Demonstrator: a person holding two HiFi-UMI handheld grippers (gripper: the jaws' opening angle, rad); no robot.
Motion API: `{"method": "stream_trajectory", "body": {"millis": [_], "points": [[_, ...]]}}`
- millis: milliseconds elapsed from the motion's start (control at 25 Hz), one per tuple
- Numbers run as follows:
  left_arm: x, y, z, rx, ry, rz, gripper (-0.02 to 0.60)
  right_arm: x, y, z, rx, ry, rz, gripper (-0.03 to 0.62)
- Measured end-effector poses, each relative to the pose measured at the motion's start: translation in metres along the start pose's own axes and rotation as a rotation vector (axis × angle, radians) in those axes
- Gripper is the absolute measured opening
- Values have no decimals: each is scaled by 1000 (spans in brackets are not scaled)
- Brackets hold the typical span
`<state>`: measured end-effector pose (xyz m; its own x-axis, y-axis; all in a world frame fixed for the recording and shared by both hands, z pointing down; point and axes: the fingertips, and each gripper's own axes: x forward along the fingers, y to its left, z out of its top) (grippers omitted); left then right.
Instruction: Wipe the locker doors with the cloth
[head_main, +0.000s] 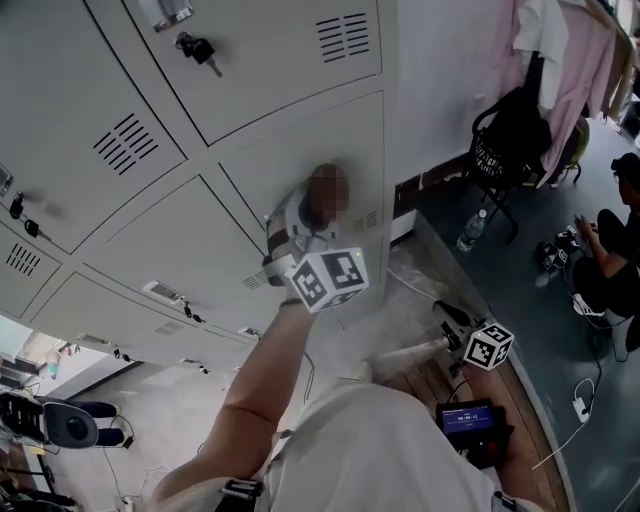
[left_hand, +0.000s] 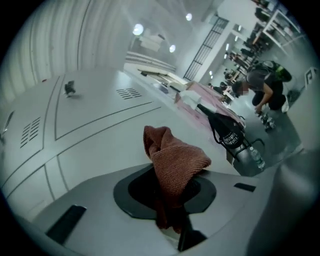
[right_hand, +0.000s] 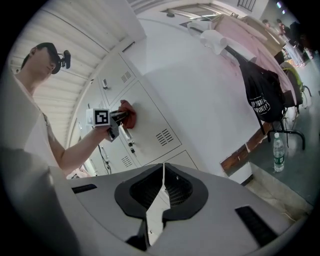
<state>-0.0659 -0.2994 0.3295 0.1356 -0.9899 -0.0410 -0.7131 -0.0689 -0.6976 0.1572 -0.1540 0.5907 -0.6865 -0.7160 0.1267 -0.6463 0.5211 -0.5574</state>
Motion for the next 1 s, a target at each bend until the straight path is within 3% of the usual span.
{"method": "stream_trajectory", "body": {"millis": [160,480,680,880,1000], "points": [[30,-42,27,88,-25,-77,77,-11,-7,4,9,-36,-35,20],[65,-94,72,81,-61,-179,77,-43,-22,2,36,-80,-115,20],[70,-83,94,131,-93,-121,77,-41,-19,8,30,-94,-111,20],[44,-44,68,114,-56,-40,77,-26,-15,-1,31,-50,-70,20],[21,-9,47,63,-27,11,77,-9,-5,-8,29,-13,-26,20]]}}
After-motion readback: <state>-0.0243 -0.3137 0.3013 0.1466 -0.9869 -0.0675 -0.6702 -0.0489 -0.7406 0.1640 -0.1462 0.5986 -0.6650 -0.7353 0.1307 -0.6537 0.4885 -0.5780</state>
